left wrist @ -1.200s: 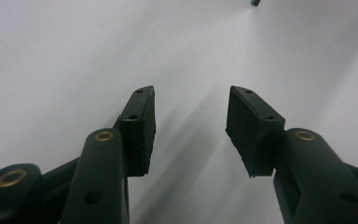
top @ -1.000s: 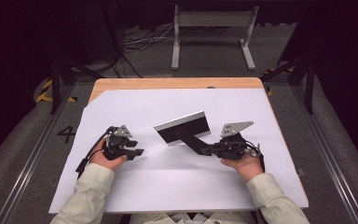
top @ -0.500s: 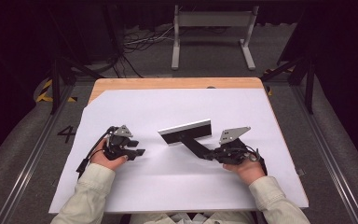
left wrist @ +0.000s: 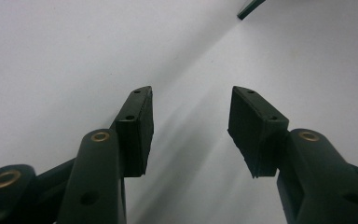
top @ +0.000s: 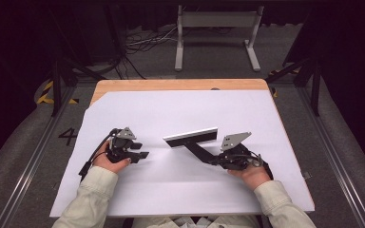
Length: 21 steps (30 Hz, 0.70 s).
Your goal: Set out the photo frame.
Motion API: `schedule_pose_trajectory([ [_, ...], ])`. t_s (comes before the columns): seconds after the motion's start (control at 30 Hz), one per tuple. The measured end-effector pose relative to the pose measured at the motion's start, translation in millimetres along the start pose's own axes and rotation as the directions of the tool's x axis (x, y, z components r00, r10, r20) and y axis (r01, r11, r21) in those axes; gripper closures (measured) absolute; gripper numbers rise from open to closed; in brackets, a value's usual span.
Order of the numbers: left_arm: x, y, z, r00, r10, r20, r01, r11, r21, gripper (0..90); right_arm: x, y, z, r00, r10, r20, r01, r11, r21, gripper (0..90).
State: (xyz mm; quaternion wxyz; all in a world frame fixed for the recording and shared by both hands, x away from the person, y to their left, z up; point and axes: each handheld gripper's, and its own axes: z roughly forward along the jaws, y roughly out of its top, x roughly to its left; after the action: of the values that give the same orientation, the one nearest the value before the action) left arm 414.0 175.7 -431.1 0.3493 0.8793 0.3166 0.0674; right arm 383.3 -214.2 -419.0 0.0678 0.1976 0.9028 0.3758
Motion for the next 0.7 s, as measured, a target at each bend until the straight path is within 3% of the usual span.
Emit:
schedule_pose_trajectory([
  [0.4,0.4,0.6,0.4,1.0000,0.001,0.005,-0.001,1.0000,0.000,50.5,3.4,-4.3,7.1,0.9978,-0.051,0.042,0.047,0.996,0.079,85.5],
  [0.7,-0.4,1.5,2.0,0.9999,-0.002,0.014,0.002,1.0000,-0.006,50.5,3.7,-4.1,7.0,0.9977,-0.045,0.050,0.041,0.996,0.082,84.4],
])
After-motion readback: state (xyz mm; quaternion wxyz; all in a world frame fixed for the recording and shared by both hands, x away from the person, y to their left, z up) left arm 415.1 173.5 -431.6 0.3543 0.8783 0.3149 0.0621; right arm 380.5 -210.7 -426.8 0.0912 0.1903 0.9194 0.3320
